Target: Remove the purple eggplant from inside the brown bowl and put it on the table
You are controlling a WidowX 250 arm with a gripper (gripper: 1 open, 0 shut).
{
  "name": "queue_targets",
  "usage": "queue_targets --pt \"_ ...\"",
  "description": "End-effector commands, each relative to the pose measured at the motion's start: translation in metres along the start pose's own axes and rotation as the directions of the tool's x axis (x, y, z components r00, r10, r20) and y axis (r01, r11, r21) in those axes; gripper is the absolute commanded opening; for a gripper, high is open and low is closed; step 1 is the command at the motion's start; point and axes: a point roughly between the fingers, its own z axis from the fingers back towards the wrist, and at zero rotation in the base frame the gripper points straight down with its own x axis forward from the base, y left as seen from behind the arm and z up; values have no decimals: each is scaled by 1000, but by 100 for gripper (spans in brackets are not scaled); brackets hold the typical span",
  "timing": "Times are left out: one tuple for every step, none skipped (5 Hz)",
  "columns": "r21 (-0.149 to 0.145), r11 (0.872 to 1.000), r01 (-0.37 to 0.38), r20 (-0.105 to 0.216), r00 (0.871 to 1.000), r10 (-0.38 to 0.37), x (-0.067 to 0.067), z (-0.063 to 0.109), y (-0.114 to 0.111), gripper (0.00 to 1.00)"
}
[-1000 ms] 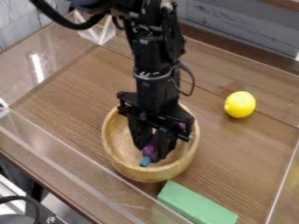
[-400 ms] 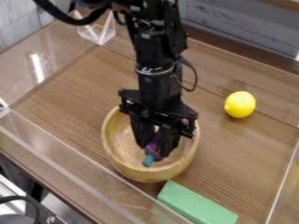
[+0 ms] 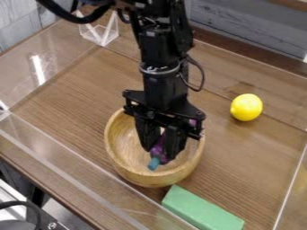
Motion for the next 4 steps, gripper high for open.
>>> queue_targets --pt "-6 1000 20 83 996 -19 11 20 -7 0" --pt "-12 1000 20 86 996 -19 12 22 -10 0" --pt "-17 1000 21 87 996 -19 13 23 -14 0" --pt "-22 1000 21 87 996 -19 14 24 -17 0"
